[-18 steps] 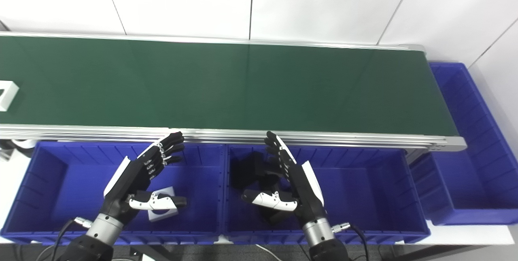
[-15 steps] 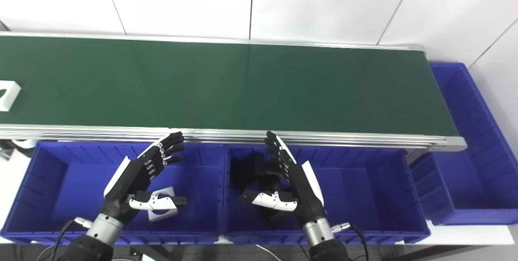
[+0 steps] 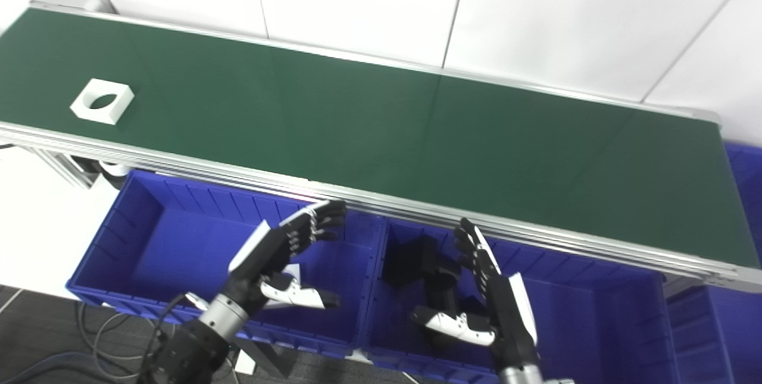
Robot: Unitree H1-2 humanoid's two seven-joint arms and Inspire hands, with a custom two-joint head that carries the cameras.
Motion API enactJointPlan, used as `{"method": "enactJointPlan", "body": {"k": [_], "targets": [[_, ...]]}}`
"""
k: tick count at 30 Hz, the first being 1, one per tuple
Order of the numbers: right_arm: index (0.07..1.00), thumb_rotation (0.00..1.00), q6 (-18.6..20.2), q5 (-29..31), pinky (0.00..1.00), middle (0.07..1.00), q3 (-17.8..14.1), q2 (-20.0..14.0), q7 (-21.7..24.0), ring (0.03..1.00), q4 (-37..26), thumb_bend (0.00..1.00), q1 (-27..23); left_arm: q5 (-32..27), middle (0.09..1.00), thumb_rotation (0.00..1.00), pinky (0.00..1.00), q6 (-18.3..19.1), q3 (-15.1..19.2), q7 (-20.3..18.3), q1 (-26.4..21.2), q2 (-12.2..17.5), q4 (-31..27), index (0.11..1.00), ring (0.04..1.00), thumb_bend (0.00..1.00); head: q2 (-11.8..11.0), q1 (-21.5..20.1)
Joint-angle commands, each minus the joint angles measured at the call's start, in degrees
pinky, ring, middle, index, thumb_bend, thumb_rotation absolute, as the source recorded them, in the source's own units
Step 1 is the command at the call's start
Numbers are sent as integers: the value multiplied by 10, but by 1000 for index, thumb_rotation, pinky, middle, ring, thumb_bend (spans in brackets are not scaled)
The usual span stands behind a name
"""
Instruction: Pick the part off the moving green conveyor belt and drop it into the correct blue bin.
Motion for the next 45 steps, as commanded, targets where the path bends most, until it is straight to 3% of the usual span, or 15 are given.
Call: {"method": "enactJointPlan", "body": {"k": [1,8,9,12,14,19,22,34,45], "targets": [[960,300,-40,4,872,909,-2,1,-2,906,-11,1000,1,7,858,197,776,-38,-1,12,-5,-3,-1,850,829,912,-3,0],[965,258,-49,-2,859,918,-1,-1,-2,904,-11,1000,7,11,866,168,779,-58,-6,18,-5,-5,20,853,839,905,-33,3],[965,253,-52,-1,861,919,0,-1,-2,905,-8,1000,8,12,867,172,783,-61,-6,19,-5,-5,24,853,842,907,-47,3],[963,232,-53,-4,862,917,0,1,-3,905,-9,1000,11,11,866,186,785,-68,-6,20,-3,-6,30,850,846,918,-55,3],[960,220,-59,-5,868,917,1,1,-4,910,-4,1000,11,8,865,188,785,-74,-5,20,-3,-7,36,848,846,928,-72,5],[958,243,-88,-13,848,915,0,-1,-8,900,20,1000,8,-1,858,185,771,-91,-4,19,0,-10,45,837,839,947,-98,13],[960,243,-86,-12,846,916,-1,0,-7,897,27,1000,7,-4,856,180,756,-96,-4,19,3,-11,43,834,835,955,-112,17],[955,251,-151,-10,843,913,-2,2,-14,889,83,1000,-7,-17,835,209,735,-107,-5,15,5,-9,31,817,815,981,-138,31],[958,205,-163,-8,858,912,-5,4,-16,892,98,1000,-13,-2,818,203,691,-108,-6,18,-6,-3,-8,795,784,970,-146,40]]}}
